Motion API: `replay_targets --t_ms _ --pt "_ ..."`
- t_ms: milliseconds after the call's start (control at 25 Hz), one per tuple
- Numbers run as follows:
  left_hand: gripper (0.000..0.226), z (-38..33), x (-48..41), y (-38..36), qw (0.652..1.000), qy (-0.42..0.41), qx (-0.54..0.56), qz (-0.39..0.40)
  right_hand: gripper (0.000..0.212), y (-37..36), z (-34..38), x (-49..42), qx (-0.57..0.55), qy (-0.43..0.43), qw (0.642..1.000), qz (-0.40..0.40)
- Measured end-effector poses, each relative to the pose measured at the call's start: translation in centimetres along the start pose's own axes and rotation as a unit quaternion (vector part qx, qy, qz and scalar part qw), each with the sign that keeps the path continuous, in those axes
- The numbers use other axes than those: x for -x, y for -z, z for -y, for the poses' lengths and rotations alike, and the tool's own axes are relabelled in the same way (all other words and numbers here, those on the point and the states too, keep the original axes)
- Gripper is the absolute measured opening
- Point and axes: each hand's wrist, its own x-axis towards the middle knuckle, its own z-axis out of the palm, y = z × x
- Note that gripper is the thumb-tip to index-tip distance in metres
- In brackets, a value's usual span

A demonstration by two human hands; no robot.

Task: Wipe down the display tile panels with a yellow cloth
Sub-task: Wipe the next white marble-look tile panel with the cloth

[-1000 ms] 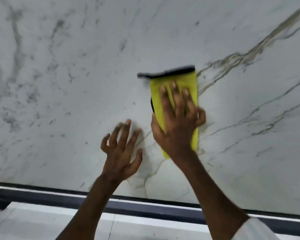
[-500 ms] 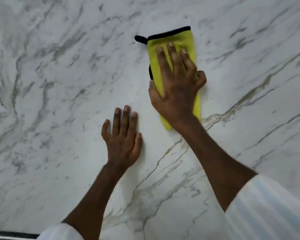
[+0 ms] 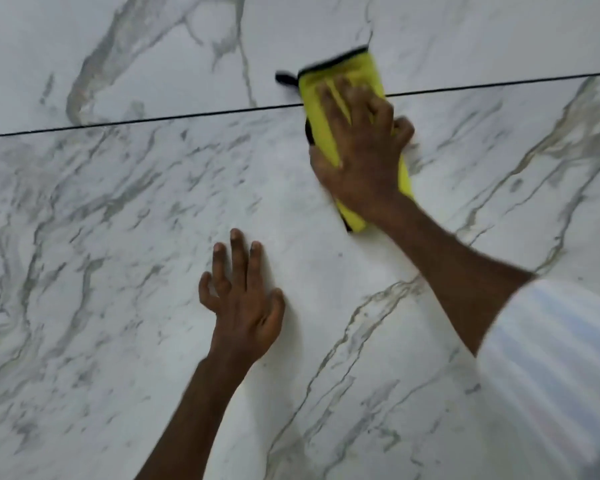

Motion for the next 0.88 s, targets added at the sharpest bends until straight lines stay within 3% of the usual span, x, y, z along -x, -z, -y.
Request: replay_targets --t_ms 160,440,520,720,880 --pt "0.069 -4.7 -5.5 0.0 0.996 -0.083 -0.006 -0.038 0.076 0.7 -1.9 -0.7 0.023 0.001 1.0 0.007" --pt "0.07 -4.9 -5.0 -3.1 0.987 -0.109 -0.099 -0.06 0.074 4.0 -3.1 23.4 0.058 -0.06 0.996 0.039" --pt "0.07 -5.2 -5.1 -2.8 0.987 -0.113 -0.094 -0.06 0.073 3.4 -3.3 20.3 0.048 -0.068 0.996 0.037" --pt "0.07 -5.1 -4.8 -3.2 0.988 -0.112 -0.077 -0.068 0.076 1.8 -4.9 2.1 0.026 -0.112 0.993 -0.002" --pt "0.07 -5.0 -5.2 -3.3 0.987 -0.111 -0.099 -0.065 0.072 2.1 -3.7 9.1 0.048 -0.087 0.995 -0.017"
